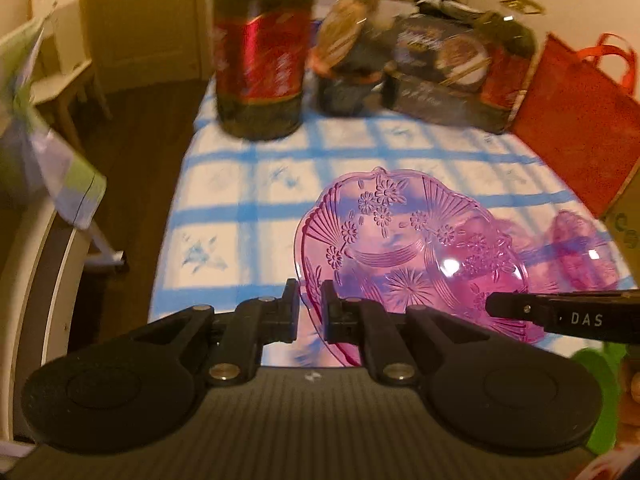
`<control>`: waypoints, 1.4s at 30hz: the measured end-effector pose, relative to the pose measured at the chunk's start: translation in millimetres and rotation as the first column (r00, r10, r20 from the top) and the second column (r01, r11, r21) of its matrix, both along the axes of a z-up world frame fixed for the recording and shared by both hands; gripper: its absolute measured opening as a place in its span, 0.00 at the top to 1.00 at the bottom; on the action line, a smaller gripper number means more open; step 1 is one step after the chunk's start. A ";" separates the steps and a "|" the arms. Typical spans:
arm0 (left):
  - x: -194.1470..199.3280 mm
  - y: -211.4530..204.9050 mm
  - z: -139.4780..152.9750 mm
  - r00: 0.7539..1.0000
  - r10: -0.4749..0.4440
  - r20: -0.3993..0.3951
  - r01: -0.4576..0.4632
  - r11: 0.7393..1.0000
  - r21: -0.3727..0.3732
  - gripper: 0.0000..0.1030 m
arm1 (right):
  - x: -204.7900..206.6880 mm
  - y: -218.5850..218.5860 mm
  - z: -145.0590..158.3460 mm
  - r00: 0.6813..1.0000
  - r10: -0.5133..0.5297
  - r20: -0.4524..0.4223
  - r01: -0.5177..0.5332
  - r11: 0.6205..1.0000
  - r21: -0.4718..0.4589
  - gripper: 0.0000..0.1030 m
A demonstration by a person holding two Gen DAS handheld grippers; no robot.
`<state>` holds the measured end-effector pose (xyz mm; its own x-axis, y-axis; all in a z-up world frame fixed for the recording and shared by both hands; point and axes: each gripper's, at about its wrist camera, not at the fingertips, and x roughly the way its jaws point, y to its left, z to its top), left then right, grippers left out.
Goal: Organize plates and bowls
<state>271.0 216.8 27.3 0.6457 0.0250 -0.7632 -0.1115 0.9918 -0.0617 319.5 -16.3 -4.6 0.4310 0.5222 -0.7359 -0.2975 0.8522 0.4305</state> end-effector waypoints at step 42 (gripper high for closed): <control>138.4 -316.2 -72.7 0.951 -0.287 -0.113 0.280 0.957 -0.077 0.89 | 95.5 -314.1 -45.4 0.978 -0.209 -0.031 0.201 0.966 -0.163 0.86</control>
<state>409.5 -99.4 -45.4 0.5217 -0.1929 -0.8310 0.1635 0.9787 -0.1245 415.0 -330.4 -50.0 0.4788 0.3016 -0.8245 -0.0920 0.9512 0.2946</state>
